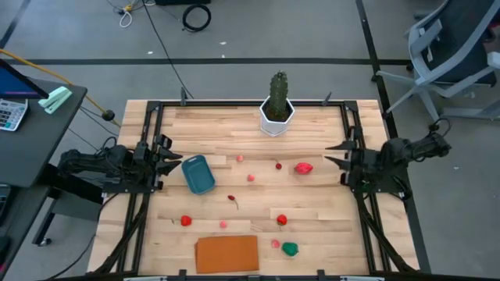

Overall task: Pick and placing Produce into tupperware
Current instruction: Put the dragon fruit into the blue bin

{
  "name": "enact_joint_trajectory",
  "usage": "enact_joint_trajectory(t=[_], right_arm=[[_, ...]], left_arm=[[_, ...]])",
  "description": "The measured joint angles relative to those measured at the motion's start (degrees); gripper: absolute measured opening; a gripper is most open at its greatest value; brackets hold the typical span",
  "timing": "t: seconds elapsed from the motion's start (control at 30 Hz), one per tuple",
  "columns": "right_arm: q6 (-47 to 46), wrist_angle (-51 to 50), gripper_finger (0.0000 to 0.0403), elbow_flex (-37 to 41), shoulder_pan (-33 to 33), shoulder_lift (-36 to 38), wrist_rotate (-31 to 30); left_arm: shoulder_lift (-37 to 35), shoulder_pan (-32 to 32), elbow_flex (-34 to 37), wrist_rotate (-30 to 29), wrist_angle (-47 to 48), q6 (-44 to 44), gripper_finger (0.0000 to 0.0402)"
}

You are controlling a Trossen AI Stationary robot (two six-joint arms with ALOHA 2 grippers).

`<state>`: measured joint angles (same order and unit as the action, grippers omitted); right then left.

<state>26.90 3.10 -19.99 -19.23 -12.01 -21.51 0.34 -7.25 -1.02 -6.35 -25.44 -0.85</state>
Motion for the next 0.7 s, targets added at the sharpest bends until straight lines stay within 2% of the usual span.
enact_joint_trajectory(t=[0.13,0.33,0.5,0.7], right_arm=[[0.82,-2.58,0.012,-5.67,-0.06,-7.33,5.51],[-7.23,-17.34,0.0133,-16.12,-0.03,-21.08,3.49],[-15.83,-30.97,0.0185,-23.6,0.27,-33.22,-1.89],[-24.41,-47.94,0.0253,-30.81,3.62,-45.16,-2.59]], left_arm=[[0.0,0.0,0.0,0.0,0.01,-0.05,0.0077],[0.0,0.0,0.0,0.0,0.01,-0.77,0.0071],[0.0,0.0,0.0,0.0,0.02,-1.45,0.0072],[0.0,0.0,0.0,0.0,0.14,-1.5,0.0066]])
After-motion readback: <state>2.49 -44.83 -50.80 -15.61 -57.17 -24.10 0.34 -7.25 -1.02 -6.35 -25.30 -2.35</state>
